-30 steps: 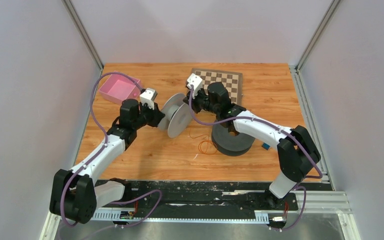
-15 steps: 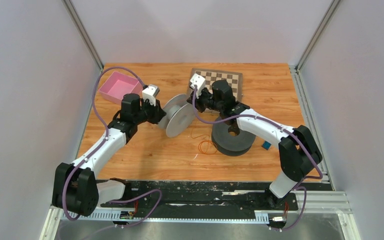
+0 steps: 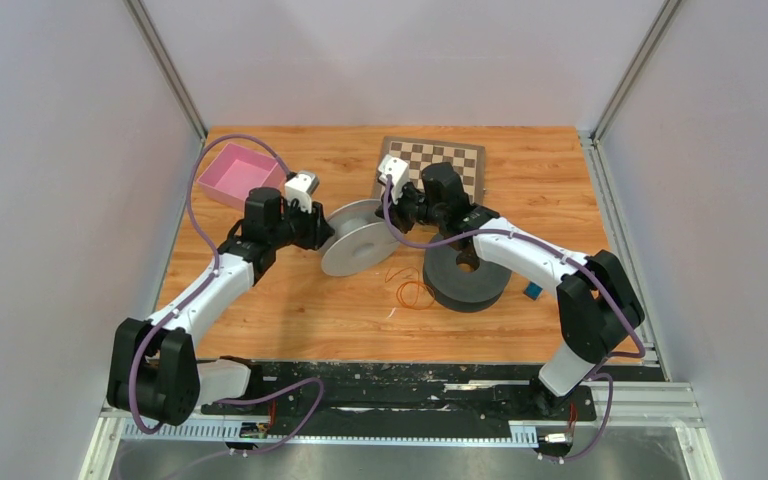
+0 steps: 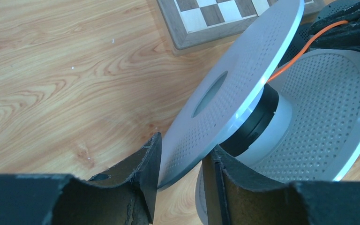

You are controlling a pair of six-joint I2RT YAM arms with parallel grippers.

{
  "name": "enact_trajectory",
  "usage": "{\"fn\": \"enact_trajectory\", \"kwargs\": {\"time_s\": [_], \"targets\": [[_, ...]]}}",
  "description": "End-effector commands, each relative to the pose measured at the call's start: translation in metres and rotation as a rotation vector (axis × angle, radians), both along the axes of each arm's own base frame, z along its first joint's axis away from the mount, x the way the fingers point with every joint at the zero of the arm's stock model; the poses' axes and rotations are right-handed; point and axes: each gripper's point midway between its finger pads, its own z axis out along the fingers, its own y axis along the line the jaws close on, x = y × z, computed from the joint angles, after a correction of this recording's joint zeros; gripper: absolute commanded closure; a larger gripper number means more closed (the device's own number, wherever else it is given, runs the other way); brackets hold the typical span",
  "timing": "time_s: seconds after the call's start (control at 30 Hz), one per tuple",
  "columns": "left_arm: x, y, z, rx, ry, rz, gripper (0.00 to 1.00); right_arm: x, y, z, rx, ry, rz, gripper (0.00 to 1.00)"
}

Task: Wrap the cables
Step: Pick up the cable reel from the center of the board.

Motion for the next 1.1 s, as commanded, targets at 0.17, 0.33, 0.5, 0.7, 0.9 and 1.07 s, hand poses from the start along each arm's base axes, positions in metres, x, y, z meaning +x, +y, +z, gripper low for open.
{"fn": "enact_trajectory", "kwargs": {"time_s": [0.17, 0.33, 0.5, 0.7, 0.9, 1.07], "targets": [[-0.003, 0.001, 0.025, 0.019, -0.033, -0.027, 0.51, 0.0, 0.002, 0.001, -0.008, -0.003, 0.018, 1.0], [-0.007, -0.002, 0.035, 0.037, -0.046, -0.078, 0.48, 0.002, 0.0, -0.001, -0.016, -0.006, 0.017, 1.0], [-0.007, -0.008, 0.033, 0.048, -0.011, -0.136, 0.48, -0.001, 0.004, 0.001, -0.006, -0.002, 0.041, 1.0], [-0.006, -0.016, 0.036, 0.021, -0.028, -0.173, 0.48, -0.002, 0.012, 0.011, 0.026, 0.004, 0.078, 1.0], [-0.007, -0.021, 0.036, -0.002, -0.03, -0.192, 0.5, -0.002, 0.02, 0.016, 0.052, 0.021, 0.103, 1.0], [-0.009, -0.021, 0.034, -0.001, -0.03, -0.193, 0.51, -0.002, 0.031, 0.024, 0.091, 0.041, 0.137, 1.0]]}}
